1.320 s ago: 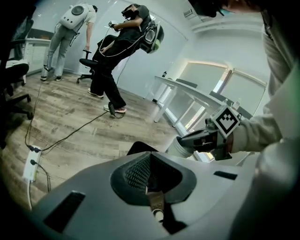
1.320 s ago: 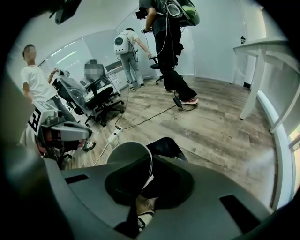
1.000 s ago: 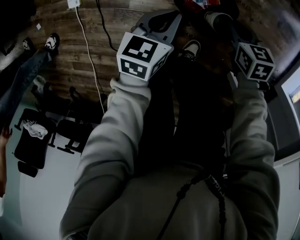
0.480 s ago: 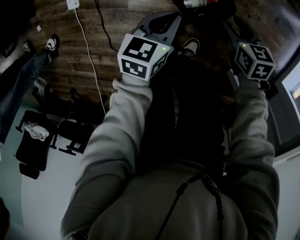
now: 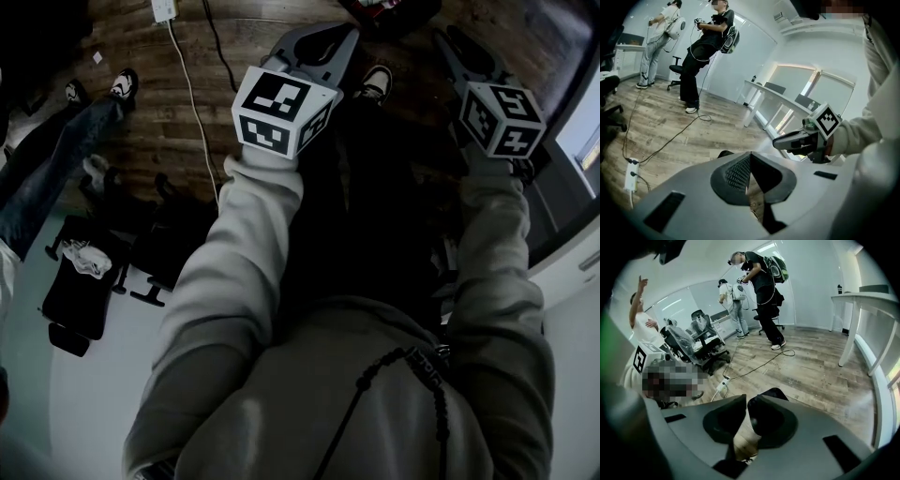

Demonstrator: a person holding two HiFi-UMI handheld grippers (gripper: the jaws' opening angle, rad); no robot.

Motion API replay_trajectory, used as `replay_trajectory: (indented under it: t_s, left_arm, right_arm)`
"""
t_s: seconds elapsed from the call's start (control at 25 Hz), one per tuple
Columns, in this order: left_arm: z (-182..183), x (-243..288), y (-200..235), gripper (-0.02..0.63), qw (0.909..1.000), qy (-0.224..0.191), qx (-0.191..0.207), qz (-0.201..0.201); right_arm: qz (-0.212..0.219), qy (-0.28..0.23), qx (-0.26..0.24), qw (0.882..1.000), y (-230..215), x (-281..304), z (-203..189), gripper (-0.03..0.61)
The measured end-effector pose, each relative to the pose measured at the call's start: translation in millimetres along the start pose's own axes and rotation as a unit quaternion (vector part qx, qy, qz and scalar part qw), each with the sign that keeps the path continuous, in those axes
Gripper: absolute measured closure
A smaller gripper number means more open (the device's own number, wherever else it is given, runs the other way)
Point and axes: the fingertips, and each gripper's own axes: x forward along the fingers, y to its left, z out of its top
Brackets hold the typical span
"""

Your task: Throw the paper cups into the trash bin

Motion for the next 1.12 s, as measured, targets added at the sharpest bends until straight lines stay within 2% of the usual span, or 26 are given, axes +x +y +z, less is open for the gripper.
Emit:
replay_trajectory:
  t_s: [0.04,0.12,0.32,0.52,0.72,0.84,0.96,1.04,1.12]
  left_arm:
    - [8,-9,-8,0.612,1.0,0.0,0.004,-0.001]
    - [25,-25,-25,0.612,0.9999,-0.003,0.013,-0.002]
    - [60,-73,-72,0.612,0.9995,-0.015,0.027,-0.002]
    - [100,-108,-98,0.612,0.9981,-0.039,0.049,-0.004]
    - [126,-138,-119,0.613,0.9969,-0.061,0.05,-0.007]
    - [161,-159,-127,0.612,0.9937,-0.082,0.076,-0.005]
    - [198,-187,-141,0.613,0.99,-0.112,0.086,-0.002]
    - [225,-208,-147,0.613,0.9868,-0.132,0.093,-0.002]
    - [259,-225,-153,0.612,0.9814,-0.151,0.118,-0.003]
  right_arm:
    - [0.009,-0.003,0.004,1.0,7,-11,6,0.532]
    - [0.023,-0.012,0.013,1.0,19,-35,19,0.557]
    - [0.022,-0.034,0.004,0.999,51,-106,51,0.558]
    - [0.025,-0.06,-0.022,0.998,78,-141,94,0.558]
    - [0.02,-0.088,-0.038,0.995,94,-181,122,0.558]
    - [0.025,-0.112,-0.04,0.993,109,-205,147,0.558]
    - [0.037,-0.137,-0.039,0.989,127,-238,174,0.558]
    - [0.036,-0.158,-0.049,0.986,141,-261,201,0.558]
    - [0.032,-0.187,-0.067,0.98,156,-285,237,0.558]
